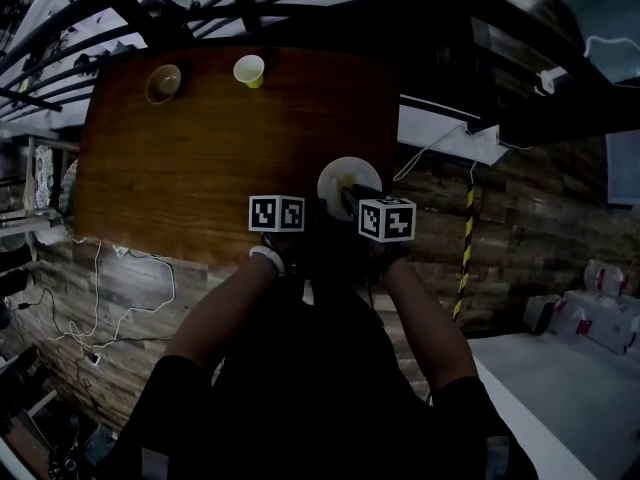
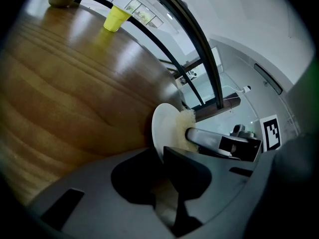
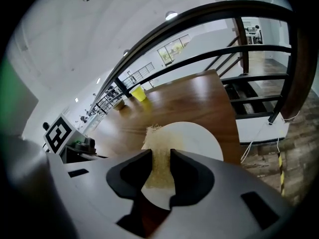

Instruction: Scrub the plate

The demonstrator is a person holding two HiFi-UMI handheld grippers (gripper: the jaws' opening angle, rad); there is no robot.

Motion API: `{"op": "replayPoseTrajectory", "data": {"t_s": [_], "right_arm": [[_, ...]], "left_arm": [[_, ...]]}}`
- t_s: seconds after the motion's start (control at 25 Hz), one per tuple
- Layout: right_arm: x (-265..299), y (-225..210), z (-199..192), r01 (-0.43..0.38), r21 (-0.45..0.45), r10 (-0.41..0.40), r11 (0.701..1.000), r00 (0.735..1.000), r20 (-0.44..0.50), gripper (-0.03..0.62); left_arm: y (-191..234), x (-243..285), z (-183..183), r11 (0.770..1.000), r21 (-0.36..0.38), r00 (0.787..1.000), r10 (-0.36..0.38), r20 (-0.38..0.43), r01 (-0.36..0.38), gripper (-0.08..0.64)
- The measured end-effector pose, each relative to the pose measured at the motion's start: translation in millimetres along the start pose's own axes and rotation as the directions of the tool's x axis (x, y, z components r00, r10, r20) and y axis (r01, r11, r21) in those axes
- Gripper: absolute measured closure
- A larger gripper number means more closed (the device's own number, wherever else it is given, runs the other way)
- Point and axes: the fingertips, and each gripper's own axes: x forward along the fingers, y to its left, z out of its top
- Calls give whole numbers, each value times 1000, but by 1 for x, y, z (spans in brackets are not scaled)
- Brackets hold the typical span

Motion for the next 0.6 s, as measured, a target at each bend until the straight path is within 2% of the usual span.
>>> {"op": "replayPoseTrajectory", "data": {"t_s": [0.4, 0.52, 0.6], "right_arm": [[-31, -40, 0, 67, 70, -70, 995, 996, 48, 465], [-39, -45, 7, 108, 101, -116, 989, 990, 82, 465], [-43, -44, 12, 103, 135, -119, 985, 986, 114, 465]], "left_arm": [[-1, 1, 0, 1000, -3, 1000, 2, -2, -2, 495], [-1, 1, 0, 1000, -3, 1000, 0, -3, 0, 495], [-4, -1, -1, 1000, -3, 1000, -11, 10, 11, 495]]}}
